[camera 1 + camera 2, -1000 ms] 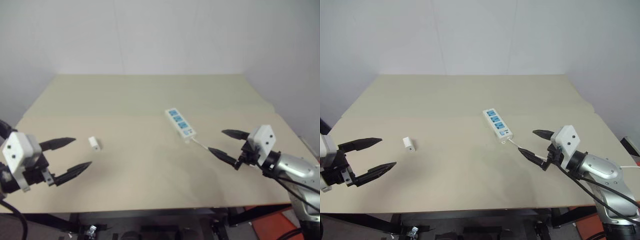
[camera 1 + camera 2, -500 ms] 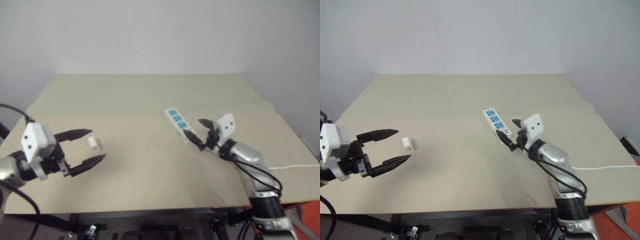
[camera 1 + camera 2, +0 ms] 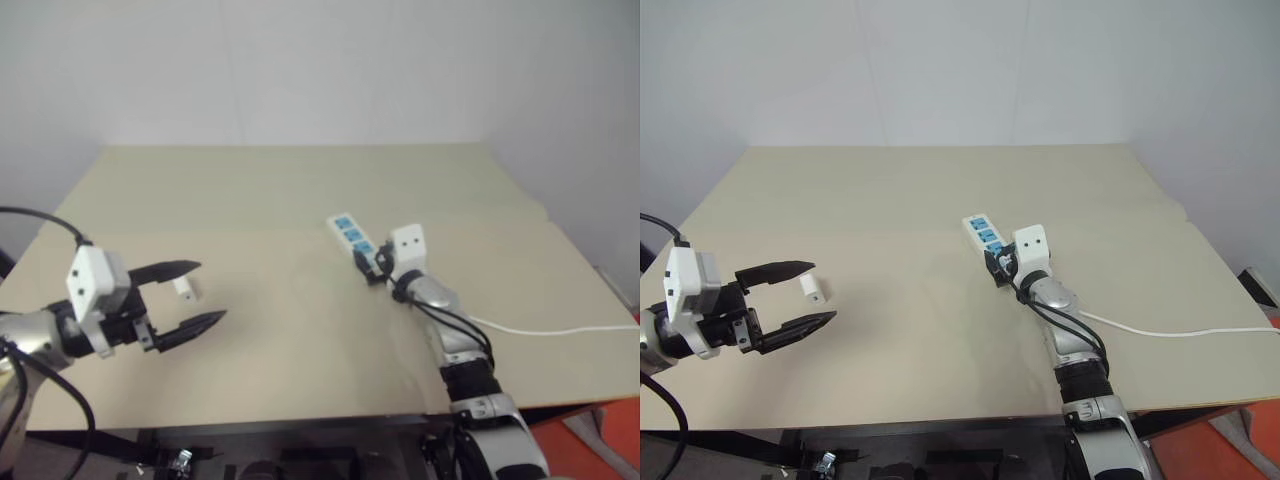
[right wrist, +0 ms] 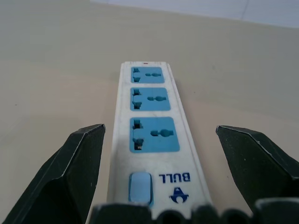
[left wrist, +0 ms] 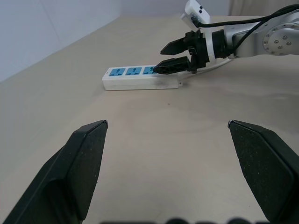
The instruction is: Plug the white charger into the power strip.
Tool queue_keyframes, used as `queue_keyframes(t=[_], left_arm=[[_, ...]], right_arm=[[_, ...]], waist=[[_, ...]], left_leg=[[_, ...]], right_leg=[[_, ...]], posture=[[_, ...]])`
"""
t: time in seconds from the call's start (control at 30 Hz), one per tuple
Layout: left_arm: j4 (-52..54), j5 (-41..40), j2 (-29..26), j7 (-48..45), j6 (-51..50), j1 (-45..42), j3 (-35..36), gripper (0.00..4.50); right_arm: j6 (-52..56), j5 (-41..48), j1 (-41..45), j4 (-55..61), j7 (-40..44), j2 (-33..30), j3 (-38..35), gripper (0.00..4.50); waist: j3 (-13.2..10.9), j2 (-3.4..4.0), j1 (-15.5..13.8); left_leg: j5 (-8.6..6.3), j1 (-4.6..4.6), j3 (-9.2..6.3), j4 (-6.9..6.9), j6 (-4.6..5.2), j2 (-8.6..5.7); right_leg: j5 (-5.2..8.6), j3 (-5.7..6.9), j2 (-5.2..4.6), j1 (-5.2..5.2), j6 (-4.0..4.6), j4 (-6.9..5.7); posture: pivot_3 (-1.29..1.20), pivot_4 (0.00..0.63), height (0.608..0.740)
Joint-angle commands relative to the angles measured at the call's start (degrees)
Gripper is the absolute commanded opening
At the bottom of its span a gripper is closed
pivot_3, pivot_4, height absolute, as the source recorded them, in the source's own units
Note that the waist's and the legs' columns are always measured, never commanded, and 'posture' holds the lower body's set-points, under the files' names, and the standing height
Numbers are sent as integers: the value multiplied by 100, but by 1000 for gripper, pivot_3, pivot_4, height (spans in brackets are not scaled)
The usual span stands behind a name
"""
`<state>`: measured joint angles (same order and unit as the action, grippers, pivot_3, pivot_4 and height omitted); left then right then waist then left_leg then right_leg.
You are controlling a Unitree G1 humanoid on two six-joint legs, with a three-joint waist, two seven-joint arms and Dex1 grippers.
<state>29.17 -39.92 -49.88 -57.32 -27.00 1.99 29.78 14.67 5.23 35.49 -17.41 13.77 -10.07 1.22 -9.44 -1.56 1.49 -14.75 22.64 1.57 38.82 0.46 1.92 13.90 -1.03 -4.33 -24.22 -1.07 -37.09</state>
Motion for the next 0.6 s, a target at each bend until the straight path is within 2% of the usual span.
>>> queue_keyframes(t=[0.03,0.6], left_arm=[[63,-71,10,-32,138,19,78,4500],[96,-103,-46,-25,153,133,137,4500]], right_arm=[[-182,27,127,-66,76,57,-49,4467],[-824,20,85,-878,299,198,-74,4467]], waist=[[0,0,12],[0,0,98]], left_leg=[[0,0,0,0,0,0],[0,-1,-7,-1,0,2]], right_leg=[[0,0,0,0,0,-1],[0,0,0,0,0,-2]], posture=[[0,150,740],[0,150,740]])
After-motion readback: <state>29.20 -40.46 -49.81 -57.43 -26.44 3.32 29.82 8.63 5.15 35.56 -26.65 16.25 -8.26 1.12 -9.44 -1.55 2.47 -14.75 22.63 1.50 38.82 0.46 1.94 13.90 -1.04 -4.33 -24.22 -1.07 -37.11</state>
